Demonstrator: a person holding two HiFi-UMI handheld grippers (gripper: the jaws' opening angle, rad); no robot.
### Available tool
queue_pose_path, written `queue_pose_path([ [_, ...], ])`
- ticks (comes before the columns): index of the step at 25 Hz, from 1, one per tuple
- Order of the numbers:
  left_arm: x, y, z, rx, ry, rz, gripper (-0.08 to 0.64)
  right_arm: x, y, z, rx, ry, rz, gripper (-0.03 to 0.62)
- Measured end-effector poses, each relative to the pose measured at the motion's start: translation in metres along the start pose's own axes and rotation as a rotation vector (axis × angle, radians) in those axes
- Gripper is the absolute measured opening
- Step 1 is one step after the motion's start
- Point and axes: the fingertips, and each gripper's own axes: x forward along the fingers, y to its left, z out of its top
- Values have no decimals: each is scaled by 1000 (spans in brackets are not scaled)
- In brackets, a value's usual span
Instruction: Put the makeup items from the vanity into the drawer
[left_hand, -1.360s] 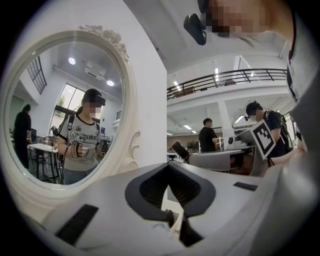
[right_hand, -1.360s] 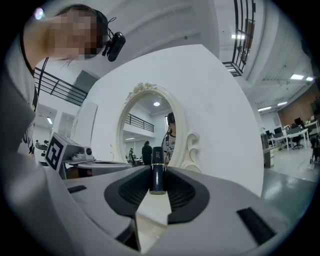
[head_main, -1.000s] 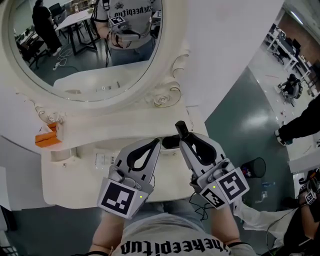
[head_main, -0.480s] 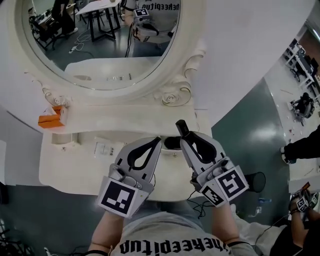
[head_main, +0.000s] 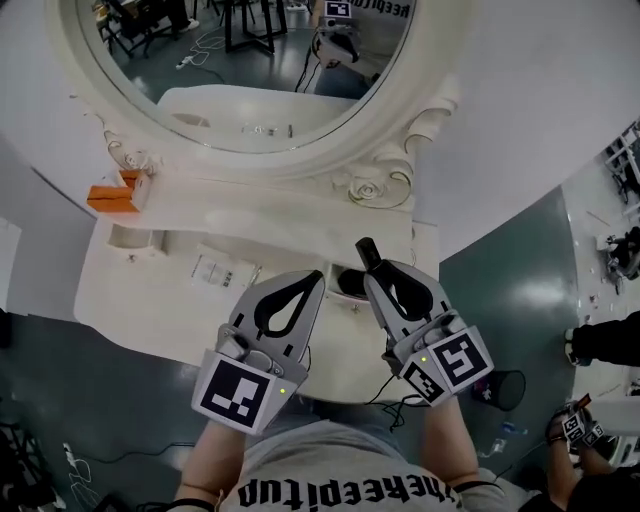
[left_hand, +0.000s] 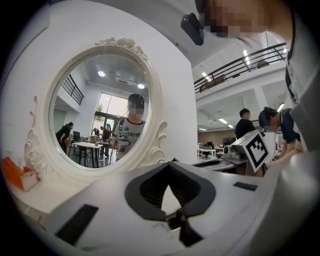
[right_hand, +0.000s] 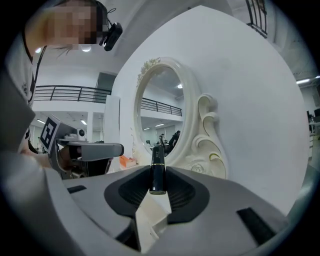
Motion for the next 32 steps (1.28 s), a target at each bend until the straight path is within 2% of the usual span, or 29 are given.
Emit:
queue_pose_path([
  [12, -8, 12, -14, -41, 33, 116, 41, 21, -6, -67, -45, 180, 93, 118],
  [24, -15, 13, -30, -60, 54, 170, 41, 27, -10, -131, -69, 322, 113, 118],
  [32, -21, 15, -36, -65, 59, 187, 41, 28, -13, -150, -113, 377, 107, 121],
])
